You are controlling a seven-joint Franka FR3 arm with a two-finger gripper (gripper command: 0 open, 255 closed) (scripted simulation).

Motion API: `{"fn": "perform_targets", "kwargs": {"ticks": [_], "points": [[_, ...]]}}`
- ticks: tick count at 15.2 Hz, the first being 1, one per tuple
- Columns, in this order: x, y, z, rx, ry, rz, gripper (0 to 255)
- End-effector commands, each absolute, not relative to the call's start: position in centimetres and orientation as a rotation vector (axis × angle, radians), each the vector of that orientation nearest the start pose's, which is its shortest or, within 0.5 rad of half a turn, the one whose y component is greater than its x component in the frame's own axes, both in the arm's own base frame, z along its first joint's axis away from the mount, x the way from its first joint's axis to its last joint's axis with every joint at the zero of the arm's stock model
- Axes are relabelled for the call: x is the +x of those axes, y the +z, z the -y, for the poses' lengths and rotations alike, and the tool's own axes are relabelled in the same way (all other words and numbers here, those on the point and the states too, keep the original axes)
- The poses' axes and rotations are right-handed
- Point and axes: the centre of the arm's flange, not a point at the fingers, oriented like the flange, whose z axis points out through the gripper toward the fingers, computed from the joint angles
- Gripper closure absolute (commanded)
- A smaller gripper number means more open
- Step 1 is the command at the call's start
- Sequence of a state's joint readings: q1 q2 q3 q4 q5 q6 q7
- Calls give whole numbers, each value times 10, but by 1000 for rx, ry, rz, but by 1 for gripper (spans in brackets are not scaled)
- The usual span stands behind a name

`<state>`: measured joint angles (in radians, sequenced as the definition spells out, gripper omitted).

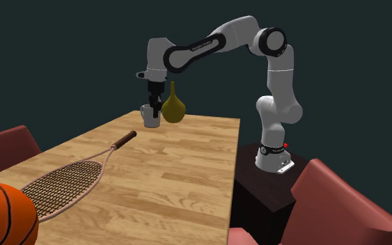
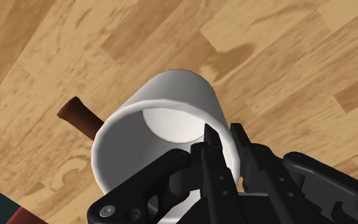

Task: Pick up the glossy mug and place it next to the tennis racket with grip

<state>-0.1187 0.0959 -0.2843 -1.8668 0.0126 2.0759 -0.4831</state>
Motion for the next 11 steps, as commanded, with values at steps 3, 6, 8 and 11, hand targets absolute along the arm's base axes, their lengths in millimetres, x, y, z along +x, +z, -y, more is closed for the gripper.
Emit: {"fn": "perform_targets", "kwargs": {"ticks": [3, 6, 8, 11], "points": [[553, 454, 229, -3200, -160, 124, 255], [553, 438, 229, -3200, -160, 124, 255], [553, 428, 229, -3200, -160, 124, 255], [553, 412, 229, -3200, -160, 124, 255]]}}
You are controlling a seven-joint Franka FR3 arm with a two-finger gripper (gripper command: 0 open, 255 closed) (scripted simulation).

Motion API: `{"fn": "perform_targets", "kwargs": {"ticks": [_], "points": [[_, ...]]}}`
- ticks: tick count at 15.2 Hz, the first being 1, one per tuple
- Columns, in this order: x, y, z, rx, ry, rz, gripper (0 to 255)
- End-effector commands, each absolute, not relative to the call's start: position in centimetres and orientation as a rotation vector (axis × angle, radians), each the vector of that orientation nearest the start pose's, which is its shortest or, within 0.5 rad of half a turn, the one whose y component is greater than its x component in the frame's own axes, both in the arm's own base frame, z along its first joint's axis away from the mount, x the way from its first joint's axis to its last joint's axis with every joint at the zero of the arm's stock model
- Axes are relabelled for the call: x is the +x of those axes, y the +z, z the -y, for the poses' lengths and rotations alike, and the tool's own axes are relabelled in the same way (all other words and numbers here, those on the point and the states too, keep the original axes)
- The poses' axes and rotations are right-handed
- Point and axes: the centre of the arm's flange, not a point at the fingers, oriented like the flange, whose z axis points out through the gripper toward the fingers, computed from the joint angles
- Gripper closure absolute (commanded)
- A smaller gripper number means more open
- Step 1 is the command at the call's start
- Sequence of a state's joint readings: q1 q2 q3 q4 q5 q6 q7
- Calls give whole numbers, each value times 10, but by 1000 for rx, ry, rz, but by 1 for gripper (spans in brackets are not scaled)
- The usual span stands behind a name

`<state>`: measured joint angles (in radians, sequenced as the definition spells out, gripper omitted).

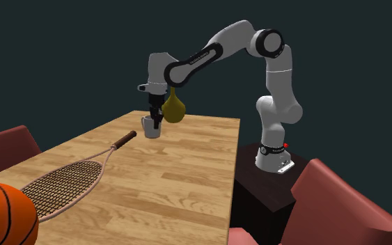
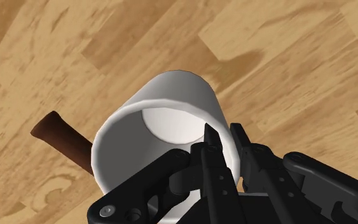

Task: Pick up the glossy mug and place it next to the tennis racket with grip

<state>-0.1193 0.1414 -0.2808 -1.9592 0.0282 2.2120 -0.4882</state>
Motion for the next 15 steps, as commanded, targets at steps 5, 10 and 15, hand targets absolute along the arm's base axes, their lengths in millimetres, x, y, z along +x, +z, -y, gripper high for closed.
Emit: {"fn": "perform_targets", "kwargs": {"ticks": [5, 10, 15], "points": [[553, 385, 229, -3200, -160, 124, 255], [553, 360, 229, -3200, -160, 124, 255], [553, 360, 229, -3200, -160, 124, 255]]}}
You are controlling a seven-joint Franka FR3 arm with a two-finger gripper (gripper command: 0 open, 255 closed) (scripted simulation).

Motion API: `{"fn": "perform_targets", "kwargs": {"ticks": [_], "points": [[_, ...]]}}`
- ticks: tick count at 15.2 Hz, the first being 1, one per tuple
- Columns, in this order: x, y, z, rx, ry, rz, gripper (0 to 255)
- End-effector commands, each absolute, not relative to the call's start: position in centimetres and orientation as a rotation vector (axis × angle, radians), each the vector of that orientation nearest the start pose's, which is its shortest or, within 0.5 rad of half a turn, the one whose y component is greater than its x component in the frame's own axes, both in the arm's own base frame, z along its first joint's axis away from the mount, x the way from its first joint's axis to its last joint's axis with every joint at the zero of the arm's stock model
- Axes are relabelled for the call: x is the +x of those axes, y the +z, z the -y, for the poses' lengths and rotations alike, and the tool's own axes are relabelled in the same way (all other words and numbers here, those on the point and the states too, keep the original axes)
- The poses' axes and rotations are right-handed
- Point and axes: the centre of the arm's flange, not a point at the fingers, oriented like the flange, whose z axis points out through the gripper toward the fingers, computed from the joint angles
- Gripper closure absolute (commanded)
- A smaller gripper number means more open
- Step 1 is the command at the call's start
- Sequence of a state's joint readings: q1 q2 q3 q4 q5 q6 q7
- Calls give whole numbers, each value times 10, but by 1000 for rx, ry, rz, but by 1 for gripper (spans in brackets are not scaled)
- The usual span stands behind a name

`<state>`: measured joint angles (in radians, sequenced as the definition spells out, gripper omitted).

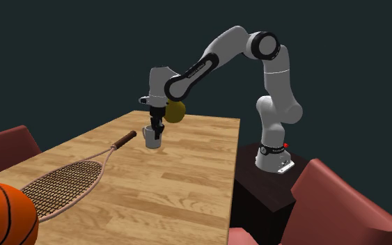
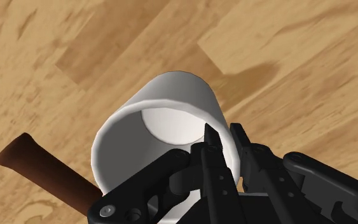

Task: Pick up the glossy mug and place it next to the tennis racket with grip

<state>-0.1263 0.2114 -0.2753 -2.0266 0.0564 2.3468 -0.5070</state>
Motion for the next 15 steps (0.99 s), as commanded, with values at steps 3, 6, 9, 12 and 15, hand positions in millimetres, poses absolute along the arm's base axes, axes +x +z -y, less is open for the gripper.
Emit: {"fn": "perform_targets", "kwargs": {"ticks": [3, 6, 9, 12, 15], "points": [[553, 360, 229, -3200, -160, 124, 255], [553, 360, 229, -3200, -160, 124, 0], [553, 360, 229, -3200, -160, 124, 0], [549, 399, 226, -3200, -160, 124, 0], [548, 409, 226, -3200, -160, 124, 0]]}}
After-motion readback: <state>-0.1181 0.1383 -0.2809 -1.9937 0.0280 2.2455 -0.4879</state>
